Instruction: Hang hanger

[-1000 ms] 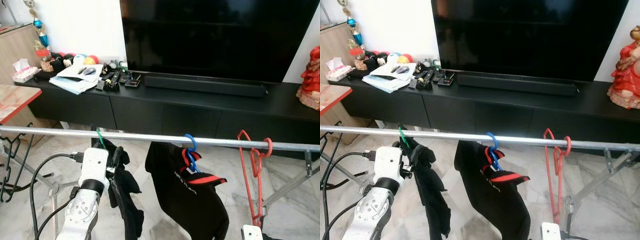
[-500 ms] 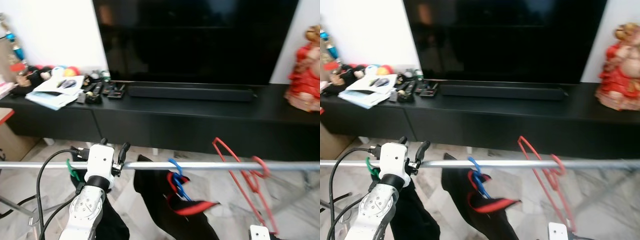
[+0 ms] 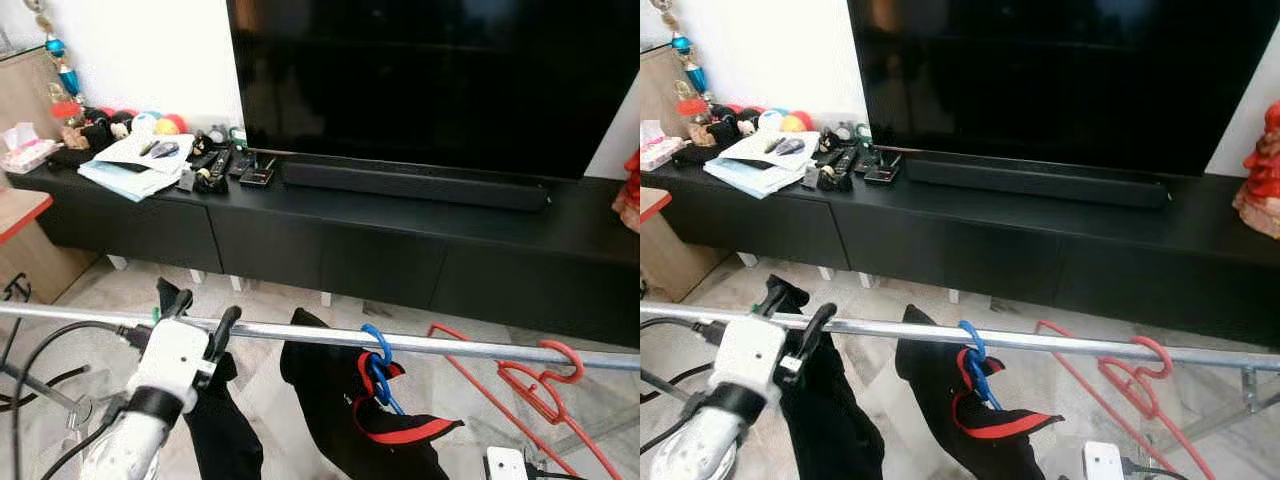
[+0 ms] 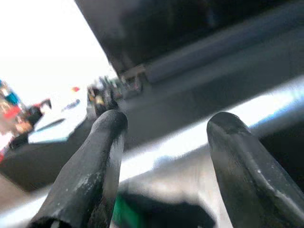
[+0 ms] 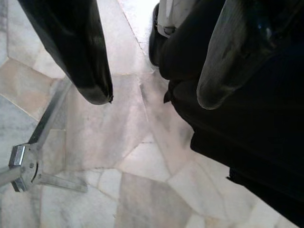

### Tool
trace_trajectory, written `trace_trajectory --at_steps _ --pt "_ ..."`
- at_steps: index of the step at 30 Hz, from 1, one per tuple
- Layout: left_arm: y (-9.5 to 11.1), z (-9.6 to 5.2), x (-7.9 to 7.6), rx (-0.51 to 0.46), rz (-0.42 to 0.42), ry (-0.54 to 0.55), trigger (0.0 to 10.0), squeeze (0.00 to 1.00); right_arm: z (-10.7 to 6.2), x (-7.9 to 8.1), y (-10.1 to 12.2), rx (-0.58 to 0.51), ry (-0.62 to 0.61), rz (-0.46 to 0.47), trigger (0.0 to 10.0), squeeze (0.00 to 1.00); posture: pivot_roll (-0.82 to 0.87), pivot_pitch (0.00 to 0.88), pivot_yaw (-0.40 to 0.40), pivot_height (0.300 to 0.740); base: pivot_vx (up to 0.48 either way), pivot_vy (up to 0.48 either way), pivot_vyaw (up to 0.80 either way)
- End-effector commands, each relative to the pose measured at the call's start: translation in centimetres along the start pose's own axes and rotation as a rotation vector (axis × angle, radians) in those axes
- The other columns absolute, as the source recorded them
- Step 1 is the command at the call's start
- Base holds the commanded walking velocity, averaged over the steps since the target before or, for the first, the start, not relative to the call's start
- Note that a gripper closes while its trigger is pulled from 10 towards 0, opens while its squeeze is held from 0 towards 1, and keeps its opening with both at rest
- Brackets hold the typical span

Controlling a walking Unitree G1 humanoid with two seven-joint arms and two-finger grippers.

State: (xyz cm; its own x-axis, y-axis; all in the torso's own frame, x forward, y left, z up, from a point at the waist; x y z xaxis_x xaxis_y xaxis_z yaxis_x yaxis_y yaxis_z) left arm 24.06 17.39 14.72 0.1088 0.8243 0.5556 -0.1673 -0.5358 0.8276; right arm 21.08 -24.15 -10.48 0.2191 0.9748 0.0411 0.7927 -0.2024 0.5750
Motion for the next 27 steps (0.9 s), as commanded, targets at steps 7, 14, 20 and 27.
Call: trace_trajectory --at_steps 7,14,20,27 --pt "-3.7 -2.9 -0.6 0.228 -0.151 -0.053 10.0 0.00 0.0 0.0 0.1 0.010 0.006 -0.016 10.0 0.00 0.09 0.068 0.012 0.740 0.000 0.000 0.00" --pt "-5.3 0.7 0.6 0.287 -0.268 0.039 10.0 0.00 0.1 0.2 0.3 0.004 0.016 -0.026 10.0 0.00 0.09 0.065 0.014 0.740 0.000 0.000 0.00" --pt "-5.6 3.3 1.0 0.297 -0.302 0.038 10.0 0.00 0.1 0.3 0.3 0.002 0.011 -0.016 10.0 0.00 0.07 0.067 0.026 0.740 0.000 0.000 0.00" --pt "-9.1 1.5 0.8 0.519 -0.296 0.051 10.0 0.00 0.1 0.3 0.1 0.010 0.010 -0.015 10.0 0.00 0.08 0.076 0.026 0.740 0.000 0.000 0.00"
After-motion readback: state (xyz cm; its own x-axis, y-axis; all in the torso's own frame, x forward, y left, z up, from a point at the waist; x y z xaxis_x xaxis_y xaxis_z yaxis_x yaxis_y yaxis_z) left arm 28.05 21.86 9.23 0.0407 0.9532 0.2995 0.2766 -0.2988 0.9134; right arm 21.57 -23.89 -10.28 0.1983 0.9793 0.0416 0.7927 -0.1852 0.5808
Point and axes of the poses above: a point about 5 cm out from each wrist's last joint towards the gripper, its own z axis pointing out of the wrist towards the gripper, its own y axis along the axis of the wrist's last joint, x = y × z, the point moved 4 cm from there along z, pointing out of the wrist towards the gripper, and after that the axes turned 9 degrees about z, right-handed, at the moved point
